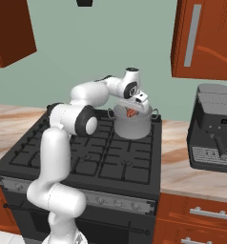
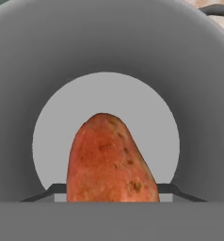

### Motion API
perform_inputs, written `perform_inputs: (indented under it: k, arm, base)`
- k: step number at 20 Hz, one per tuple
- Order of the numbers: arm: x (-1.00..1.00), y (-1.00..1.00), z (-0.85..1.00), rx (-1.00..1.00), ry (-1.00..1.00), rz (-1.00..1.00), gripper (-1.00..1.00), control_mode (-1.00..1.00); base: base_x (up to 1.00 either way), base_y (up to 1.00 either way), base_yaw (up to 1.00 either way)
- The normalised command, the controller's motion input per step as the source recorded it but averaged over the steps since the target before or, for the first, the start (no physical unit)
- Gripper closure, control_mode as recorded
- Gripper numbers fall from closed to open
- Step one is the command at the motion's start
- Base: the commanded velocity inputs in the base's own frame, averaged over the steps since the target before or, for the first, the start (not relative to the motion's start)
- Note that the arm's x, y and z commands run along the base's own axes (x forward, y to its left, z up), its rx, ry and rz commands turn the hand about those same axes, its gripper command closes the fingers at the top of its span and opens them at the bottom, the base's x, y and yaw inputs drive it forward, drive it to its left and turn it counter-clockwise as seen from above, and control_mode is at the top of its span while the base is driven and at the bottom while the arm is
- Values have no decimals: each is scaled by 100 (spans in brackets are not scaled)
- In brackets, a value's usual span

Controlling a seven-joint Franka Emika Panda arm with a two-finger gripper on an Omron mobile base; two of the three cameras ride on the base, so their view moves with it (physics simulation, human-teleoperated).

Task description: Turn on the burner for the pot on the stove. Wait thirty seconds for the pot to heat up. Then add the sweet potato to the pot.

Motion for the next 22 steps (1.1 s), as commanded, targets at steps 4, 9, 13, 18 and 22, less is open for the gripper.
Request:
perform_inputs:
  k: [4,9,13,18,22]
  arm:
    - [0,0,-2,0,-17,0,100,-100]
    - [3,0,-6,0,-5,0,100,-100]
    - [22,0,0,0,0,0,100,-100]
    - [23,0,1,0,0,0,100,-100]
    - [1,0,0,0,0,0,100,-100]
  base:
    - [0,0,0]
    - [0,0,0]
    - [0,0,0]
    - [0,0,0]
    - [0,0,0]
